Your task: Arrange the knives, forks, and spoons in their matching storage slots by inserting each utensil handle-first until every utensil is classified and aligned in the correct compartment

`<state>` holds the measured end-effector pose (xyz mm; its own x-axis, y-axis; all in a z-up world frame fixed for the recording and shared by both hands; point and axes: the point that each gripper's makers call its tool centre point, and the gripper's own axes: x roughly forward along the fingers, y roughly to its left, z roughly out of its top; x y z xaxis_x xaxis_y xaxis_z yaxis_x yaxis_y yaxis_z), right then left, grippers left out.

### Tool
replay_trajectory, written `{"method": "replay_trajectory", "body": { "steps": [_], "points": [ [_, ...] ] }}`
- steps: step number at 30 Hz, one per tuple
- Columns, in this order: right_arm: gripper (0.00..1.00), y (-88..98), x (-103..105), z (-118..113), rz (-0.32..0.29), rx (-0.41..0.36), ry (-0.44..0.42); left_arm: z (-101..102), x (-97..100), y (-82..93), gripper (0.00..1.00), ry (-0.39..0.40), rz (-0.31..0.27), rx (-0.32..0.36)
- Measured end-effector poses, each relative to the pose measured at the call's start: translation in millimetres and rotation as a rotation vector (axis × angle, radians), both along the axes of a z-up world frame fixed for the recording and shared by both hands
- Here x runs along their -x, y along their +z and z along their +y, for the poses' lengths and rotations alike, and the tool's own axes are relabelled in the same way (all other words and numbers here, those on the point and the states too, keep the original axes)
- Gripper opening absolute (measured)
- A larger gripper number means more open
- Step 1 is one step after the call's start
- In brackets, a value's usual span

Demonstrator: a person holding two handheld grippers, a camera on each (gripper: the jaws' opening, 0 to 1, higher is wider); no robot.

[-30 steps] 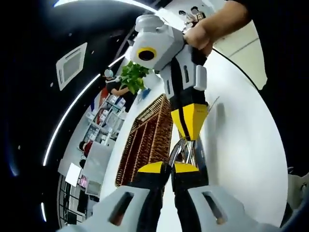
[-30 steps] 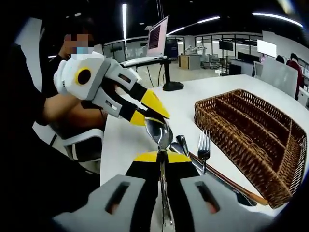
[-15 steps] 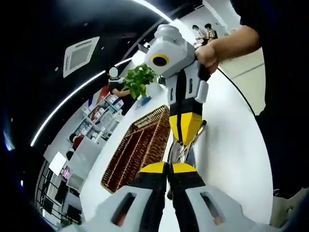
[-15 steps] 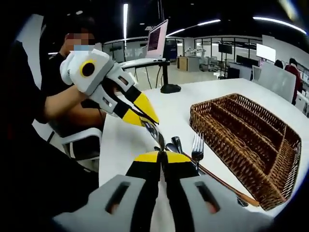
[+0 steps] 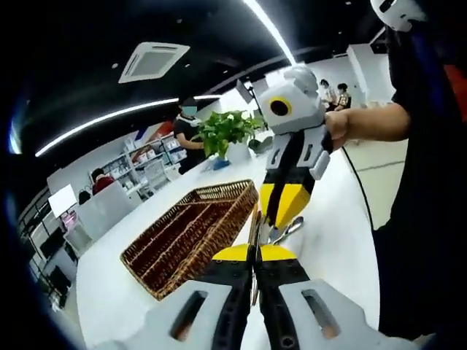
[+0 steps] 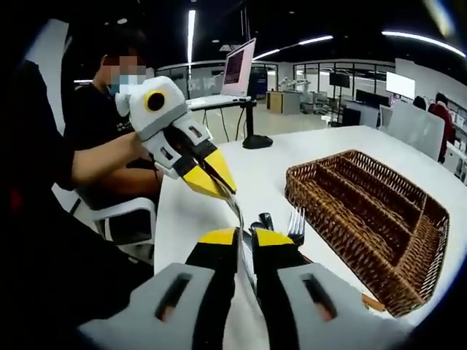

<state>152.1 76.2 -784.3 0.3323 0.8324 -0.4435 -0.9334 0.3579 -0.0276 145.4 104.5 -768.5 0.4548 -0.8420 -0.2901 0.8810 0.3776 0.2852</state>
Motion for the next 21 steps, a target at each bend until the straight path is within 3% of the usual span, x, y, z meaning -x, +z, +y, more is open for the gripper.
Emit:
{"method": "replay_trajectory", "body": {
  "steps": [5,12,18,21],
  "points": [
    [0.18,15.7,-4,-6,-0.035,-0.063,-0.031,-1,0.3,9.2,0.0,-0.004,0.042,0.13],
    [0.31,27.6,-11,-22,-0.064,-0.072,-0.098,-2,-3.9,9.8,0.0,0.017,0.075,0.14],
    [0.46,35.4,-18,-42,-0.077,-0.098,-0.185,3,-15.1,8.7,0.0,0.066,0.192,0.191],
    [0.53,41.2,-22,-54,-0.076,-0.125,-0.236,5,-22.5,9.7,0.0,0.091,0.213,0.187]
  ]
}}
